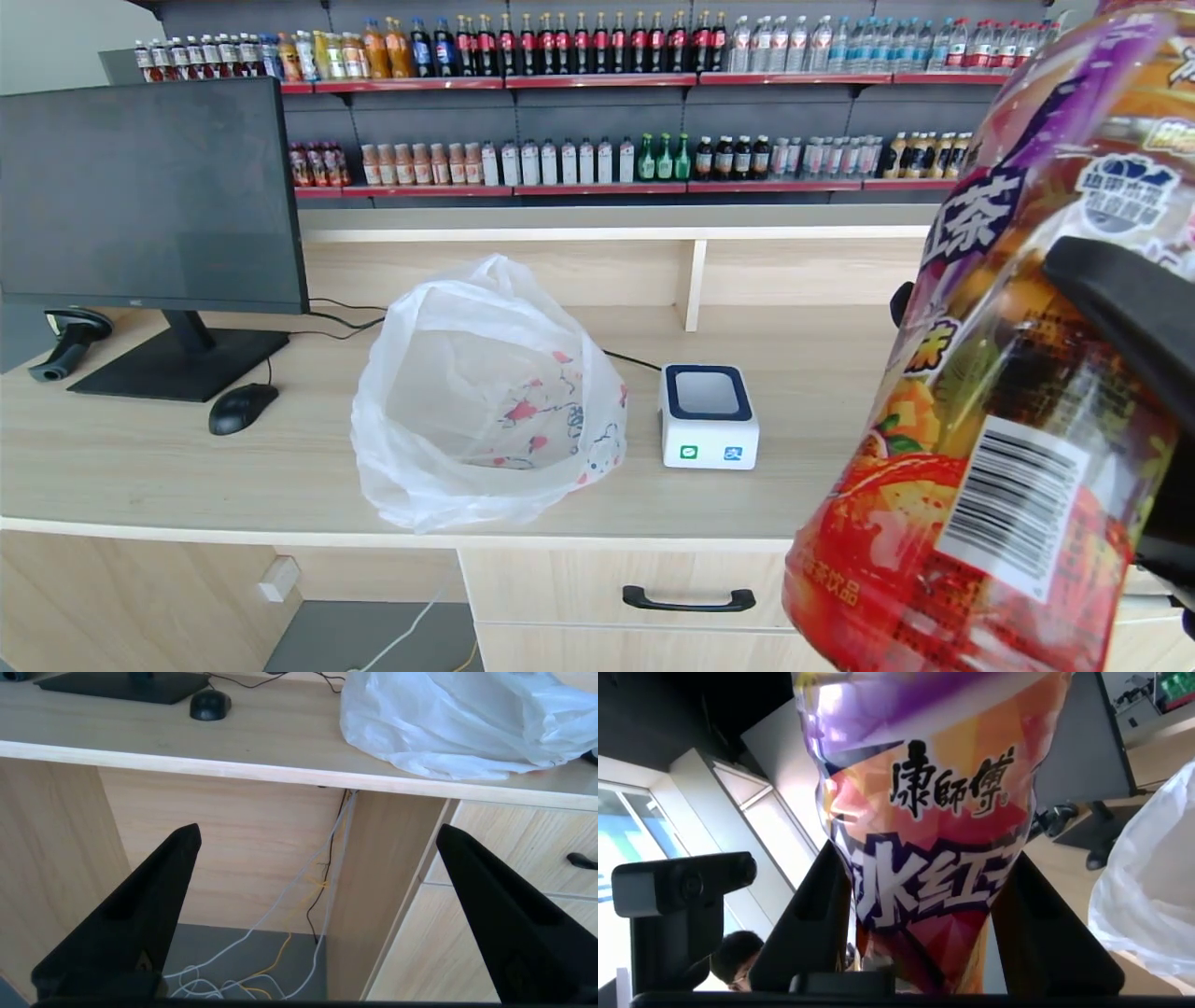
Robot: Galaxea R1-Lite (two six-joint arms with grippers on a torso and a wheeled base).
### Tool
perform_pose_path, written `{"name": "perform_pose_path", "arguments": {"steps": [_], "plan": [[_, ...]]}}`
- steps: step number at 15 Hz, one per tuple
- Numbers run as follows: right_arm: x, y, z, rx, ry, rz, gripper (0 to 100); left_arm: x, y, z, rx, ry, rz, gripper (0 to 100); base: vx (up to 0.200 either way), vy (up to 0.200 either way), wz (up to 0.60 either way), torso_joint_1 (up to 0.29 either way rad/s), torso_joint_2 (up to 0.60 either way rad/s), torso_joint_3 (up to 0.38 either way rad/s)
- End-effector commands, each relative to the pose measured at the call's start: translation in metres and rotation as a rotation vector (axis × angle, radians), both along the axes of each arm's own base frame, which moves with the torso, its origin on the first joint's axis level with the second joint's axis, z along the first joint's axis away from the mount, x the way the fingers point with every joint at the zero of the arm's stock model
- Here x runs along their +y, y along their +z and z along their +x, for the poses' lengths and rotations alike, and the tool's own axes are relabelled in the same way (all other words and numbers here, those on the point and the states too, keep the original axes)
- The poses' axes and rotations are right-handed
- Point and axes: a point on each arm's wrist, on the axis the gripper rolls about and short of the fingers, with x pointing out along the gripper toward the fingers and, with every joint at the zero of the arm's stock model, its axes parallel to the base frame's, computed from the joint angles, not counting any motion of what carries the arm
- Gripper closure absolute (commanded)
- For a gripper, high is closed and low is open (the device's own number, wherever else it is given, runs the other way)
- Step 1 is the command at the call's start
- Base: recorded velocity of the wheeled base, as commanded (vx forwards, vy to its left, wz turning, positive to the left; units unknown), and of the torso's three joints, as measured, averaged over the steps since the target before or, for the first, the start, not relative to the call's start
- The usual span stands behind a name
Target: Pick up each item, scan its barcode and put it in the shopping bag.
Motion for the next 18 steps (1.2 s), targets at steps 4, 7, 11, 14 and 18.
{"name": "perform_pose_path", "arguments": {"steps": [4,7,11,14,18], "plan": [[0.005,-0.012,0.004,0.021,-0.01,-0.053,100,0.0,0.0,0.0,0.0,0.002,0.0,0,0.0,0.0,0.0,0.0,0.0,0.0],[0.015,-0.029,0.012,0.012,-0.047,-0.147,100,0.0,0.0,0.0,0.0,0.0,0.0,0,0.0,0.0,0.0,0.0,0.0,0.0],[0.015,-0.042,0.014,0.046,-0.052,-0.193,100,0.0,0.0,0.0,0.0,0.0,0.0,0,0.0,0.0,0.0,0.0,0.0,0.0],[0.013,-0.057,0.021,0.064,-0.097,-0.266,100,0.0,0.0,0.0,0.0,0.002,0.0,0,0.0,0.0,0.0,0.0,0.0,0.0],[0.013,-0.075,0.033,0.096,-0.149,-0.344,100,0.0,0.0,0.0,0.0,0.0,0.0,0,0.0,0.0,0.0,0.0,0.0,0.0]]}}
